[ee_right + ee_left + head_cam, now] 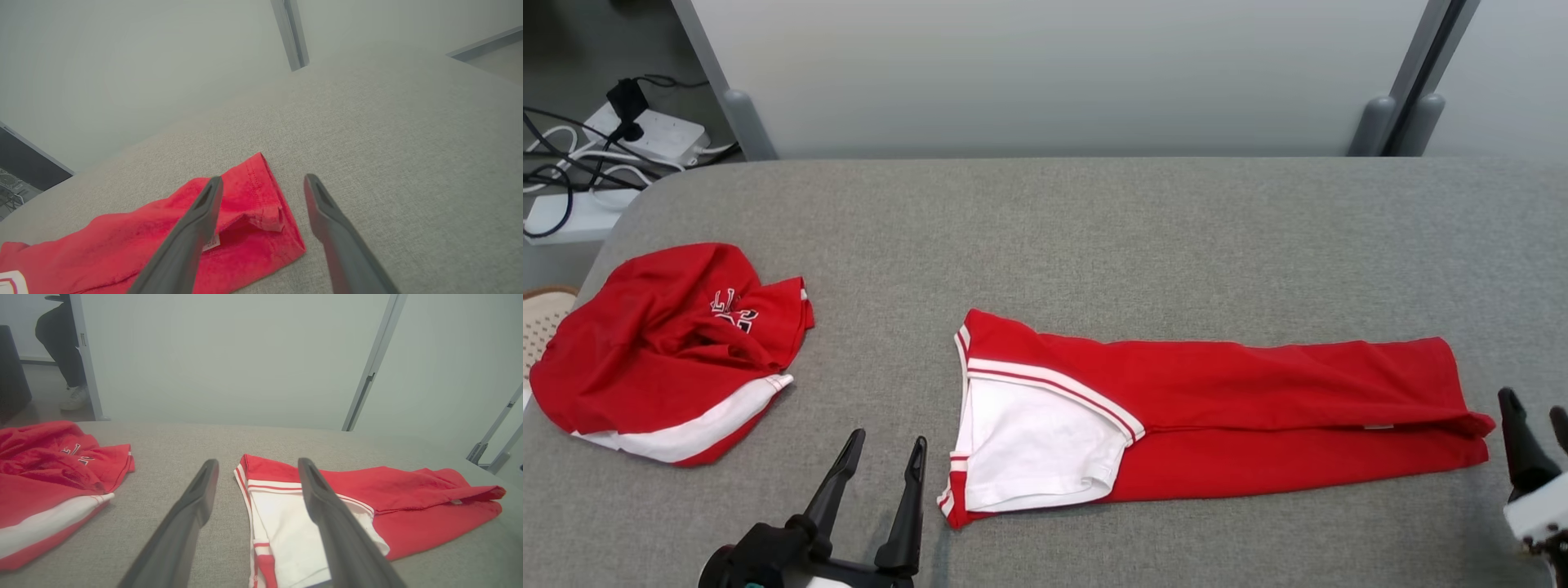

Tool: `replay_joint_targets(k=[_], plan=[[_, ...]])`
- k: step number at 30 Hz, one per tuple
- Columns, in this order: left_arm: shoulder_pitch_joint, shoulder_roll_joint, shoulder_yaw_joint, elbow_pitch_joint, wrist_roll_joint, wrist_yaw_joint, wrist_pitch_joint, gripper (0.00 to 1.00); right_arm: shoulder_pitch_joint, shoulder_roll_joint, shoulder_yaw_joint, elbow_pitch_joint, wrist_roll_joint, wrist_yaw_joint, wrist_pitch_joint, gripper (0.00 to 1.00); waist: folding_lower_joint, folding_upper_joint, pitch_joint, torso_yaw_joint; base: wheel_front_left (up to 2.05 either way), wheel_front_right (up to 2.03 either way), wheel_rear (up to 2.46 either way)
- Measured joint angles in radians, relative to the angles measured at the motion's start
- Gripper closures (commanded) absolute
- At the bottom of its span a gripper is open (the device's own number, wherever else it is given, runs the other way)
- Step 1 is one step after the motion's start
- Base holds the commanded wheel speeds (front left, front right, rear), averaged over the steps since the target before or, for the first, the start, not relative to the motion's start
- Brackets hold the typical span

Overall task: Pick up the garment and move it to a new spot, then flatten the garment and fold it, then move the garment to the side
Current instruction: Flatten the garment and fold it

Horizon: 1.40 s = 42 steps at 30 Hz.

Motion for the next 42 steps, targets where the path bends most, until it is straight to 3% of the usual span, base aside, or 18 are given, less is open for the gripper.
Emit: replay_joint_targets(k=[11, 24, 25, 26, 28, 29, 30, 36, 42], plan=[[-0.041, -0.019, 0.001, 0.004, 0.019, -0.016, 0.000, 0.00, -0.142, -0.016, 0.043, 0.205, 0.109, 0.000, 0.113, 0.00, 0.0000, 0.0000, 0.050, 0.028, 0.00, 0.00, 0.00], [-0.042, -0.021, 0.007, 0.006, 0.027, -0.024, 0.000, 0.00, -0.172, -0.023, 0.104, 0.280, 0.171, -0.001, 0.165, 0.02, 0.0000, 0.0000, 0.054, 0.016, 0.00, 0.00, 0.00], [-0.042, -0.021, 0.007, 0.007, 0.027, -0.025, 0.000, 0.00, -0.173, -0.023, 0.106, 0.282, 0.178, -0.001, 0.166, 0.20, 0.0000, 0.0000, 0.053, 0.016, 0.00, 0.00, 0.00], [-0.042, -0.021, 0.007, 0.007, 0.027, -0.025, 0.000, 0.00, -0.173, -0.022, 0.108, 0.284, 0.190, -0.001, 0.172, 0.50, 0.0000, -0.0001, 0.053, 0.015, 0.00, 0.00, 0.00], [-0.042, -0.021, 0.007, 0.008, 0.027, -0.026, 0.000, 0.00, -0.173, -0.023, 0.122, 0.287, 0.199, -0.001, 0.174, 0.62, 0.0000, 0.0000, 0.051, 0.015, 0.00, 0.00, 0.00], [-0.042, -0.021, 0.007, 0.009, 0.026, -0.026, 0.000, 0.00, -0.174, -0.022, 0.130, 0.290, 0.201, -0.001, 0.174, 0.93, 0.0000, 0.0000, 0.050, 0.015, 0.00, 0.00, 0.00], [-0.042, -0.021, 0.007, 0.010, 0.027, -0.026, 0.000, 0.00, -0.176, -0.022, 0.135, 0.294, 0.206, -0.001, 0.174, 1.00, 0.0000, 0.0000, 0.049, 0.016, 0.00, 0.00, 0.00], [-0.042, -0.022, 0.009, 0.016, 0.026, -0.035, 0.000, 0.00, -0.186, -0.031, 0.171, 0.298, 0.221, -0.001, 0.156, 1.00, 0.0000, 0.0000, 0.043, 0.020, 0.00, 0.00, 0.00], [-0.042, -0.021, 0.012, 0.018, 0.026, -0.038, 0.000, 0.00, -0.186, -0.083, 0.182, 0.280, 0.226, -0.001, 0.087, 1.00, 0.0000, 0.0000, 0.040, 0.019, 0.00, 0.00, 0.00]])
